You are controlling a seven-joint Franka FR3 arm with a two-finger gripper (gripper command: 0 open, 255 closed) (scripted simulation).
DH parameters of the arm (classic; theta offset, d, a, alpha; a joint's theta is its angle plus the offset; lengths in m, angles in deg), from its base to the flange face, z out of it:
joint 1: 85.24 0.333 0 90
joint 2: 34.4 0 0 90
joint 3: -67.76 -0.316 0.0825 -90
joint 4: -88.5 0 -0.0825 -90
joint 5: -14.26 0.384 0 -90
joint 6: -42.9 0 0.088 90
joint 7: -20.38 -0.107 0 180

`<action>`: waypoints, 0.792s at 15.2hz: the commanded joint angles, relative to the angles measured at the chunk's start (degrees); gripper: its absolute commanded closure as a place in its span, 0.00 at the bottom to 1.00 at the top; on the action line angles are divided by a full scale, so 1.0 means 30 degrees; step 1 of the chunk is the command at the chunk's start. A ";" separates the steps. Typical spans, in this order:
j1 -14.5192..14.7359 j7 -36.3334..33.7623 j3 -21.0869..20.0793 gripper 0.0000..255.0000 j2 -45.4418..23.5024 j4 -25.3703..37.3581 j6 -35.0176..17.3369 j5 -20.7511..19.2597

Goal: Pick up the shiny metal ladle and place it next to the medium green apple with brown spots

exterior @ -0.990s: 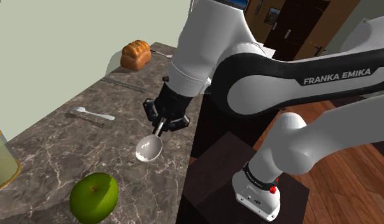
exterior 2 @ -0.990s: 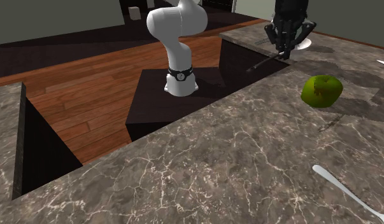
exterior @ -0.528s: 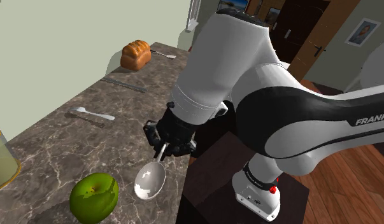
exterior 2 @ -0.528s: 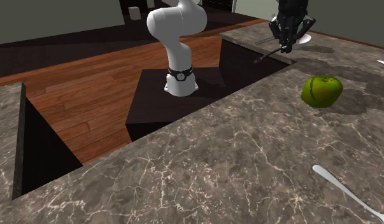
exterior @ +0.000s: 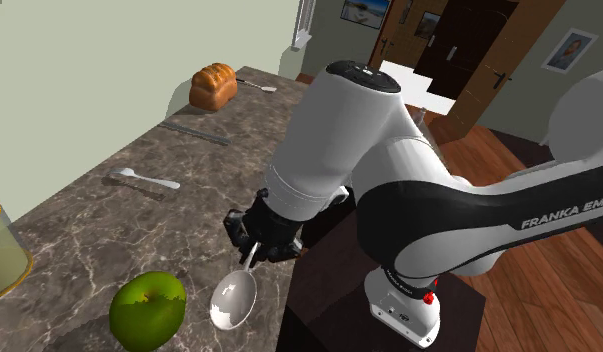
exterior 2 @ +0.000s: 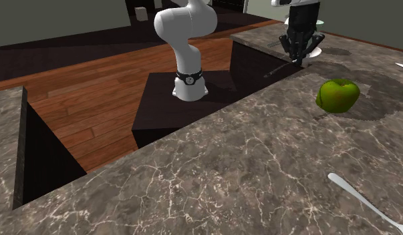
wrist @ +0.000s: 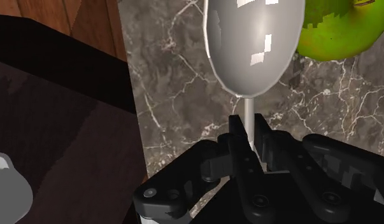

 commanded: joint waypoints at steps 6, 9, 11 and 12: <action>-0.0116 -0.0062 -0.0872 1.00 -0.1170 -0.1154 -0.2326 0.0328; -0.0246 -0.0133 -0.1291 1.00 -0.1807 -0.1543 -0.3350 0.0396; -0.0365 -0.0198 -0.1589 1.00 -0.2275 -0.1781 -0.4053 0.0411; -0.0435 -0.0236 -0.1744 1.00 -0.2522 -0.1894 -0.4411 0.0408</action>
